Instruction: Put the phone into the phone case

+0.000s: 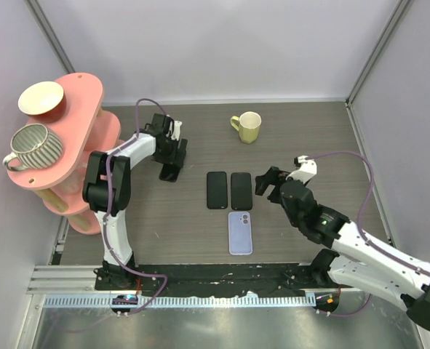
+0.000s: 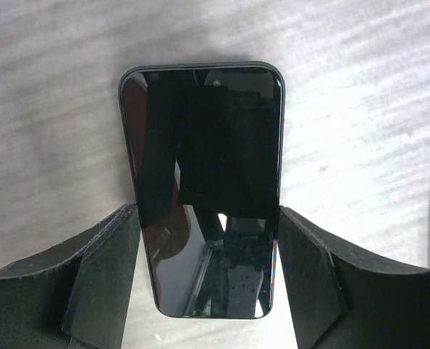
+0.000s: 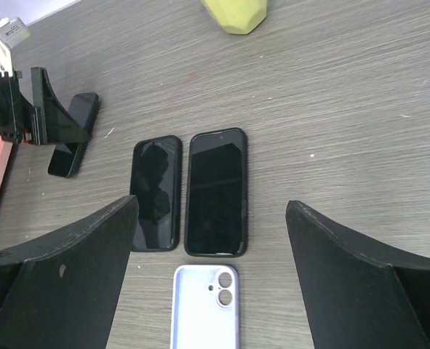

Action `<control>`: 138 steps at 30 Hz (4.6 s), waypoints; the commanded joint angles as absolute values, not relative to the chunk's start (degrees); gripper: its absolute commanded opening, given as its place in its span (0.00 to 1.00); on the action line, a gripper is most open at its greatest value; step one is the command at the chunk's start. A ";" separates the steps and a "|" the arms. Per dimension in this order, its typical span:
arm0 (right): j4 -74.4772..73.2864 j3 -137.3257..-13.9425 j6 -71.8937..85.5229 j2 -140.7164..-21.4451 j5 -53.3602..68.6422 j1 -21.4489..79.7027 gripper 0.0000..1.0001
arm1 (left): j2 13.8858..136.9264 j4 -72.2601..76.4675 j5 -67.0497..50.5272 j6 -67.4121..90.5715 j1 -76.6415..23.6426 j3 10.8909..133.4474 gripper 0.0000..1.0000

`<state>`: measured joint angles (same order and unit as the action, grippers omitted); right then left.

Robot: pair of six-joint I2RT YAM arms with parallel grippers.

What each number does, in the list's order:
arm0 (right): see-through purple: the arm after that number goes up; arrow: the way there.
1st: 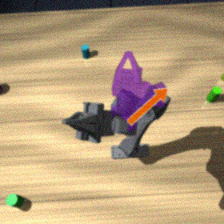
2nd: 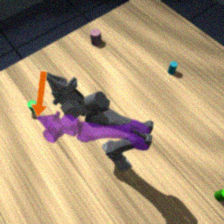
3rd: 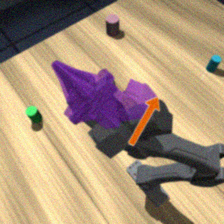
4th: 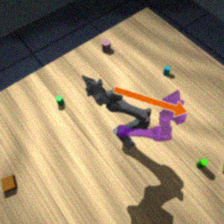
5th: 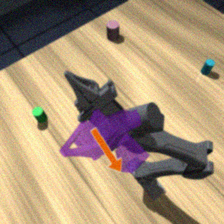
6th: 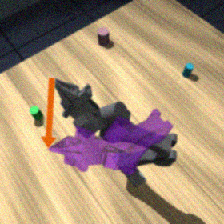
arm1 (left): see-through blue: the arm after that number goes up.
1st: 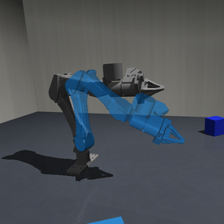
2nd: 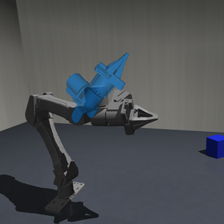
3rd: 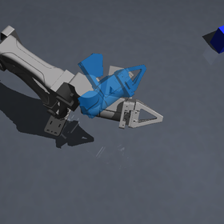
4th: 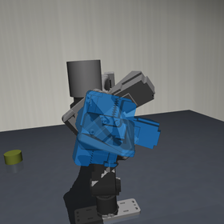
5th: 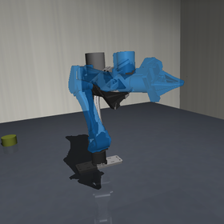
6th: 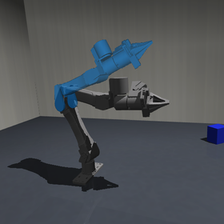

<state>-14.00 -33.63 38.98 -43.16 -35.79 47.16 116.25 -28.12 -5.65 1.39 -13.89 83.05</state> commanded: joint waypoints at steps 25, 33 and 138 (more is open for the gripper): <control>28.74 -45.62 57.74 -86.65 -0.70 40.08 0.68 | 80.95 -23.64 -11.78 18.10 -25.92 59.68 0.30; 33.13 -45.62 61.96 -92.19 4.48 40.52 0.60 | 80.86 -22.33 -11.69 18.98 -28.30 58.01 0.30; -2.47 -22.24 46.93 -63.28 21.18 31.82 0.01 | 84.45 20.29 -12.31 51.32 -52.81 26.37 0.00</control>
